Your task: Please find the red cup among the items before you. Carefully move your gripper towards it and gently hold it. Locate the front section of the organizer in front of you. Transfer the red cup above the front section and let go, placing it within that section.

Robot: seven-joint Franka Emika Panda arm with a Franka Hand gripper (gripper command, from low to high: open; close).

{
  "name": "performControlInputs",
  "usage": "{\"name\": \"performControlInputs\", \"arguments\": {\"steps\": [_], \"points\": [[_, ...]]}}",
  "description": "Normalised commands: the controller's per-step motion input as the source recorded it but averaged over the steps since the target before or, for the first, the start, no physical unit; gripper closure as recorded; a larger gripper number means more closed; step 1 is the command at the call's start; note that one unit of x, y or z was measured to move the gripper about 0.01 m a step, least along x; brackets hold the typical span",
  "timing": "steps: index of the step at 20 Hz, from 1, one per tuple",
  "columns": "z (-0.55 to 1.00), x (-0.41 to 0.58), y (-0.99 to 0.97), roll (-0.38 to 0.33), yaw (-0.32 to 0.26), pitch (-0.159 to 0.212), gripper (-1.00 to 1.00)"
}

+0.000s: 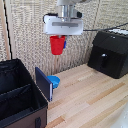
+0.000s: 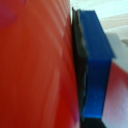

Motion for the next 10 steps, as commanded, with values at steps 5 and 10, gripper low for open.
{"name": "performControlInputs", "arguments": {"steps": [5, 10], "points": [[0.21, 0.000, 0.97, 0.000, 0.000, 0.054, 1.00], [0.10, 0.000, 0.98, 0.000, 0.000, 0.098, 1.00]]}}
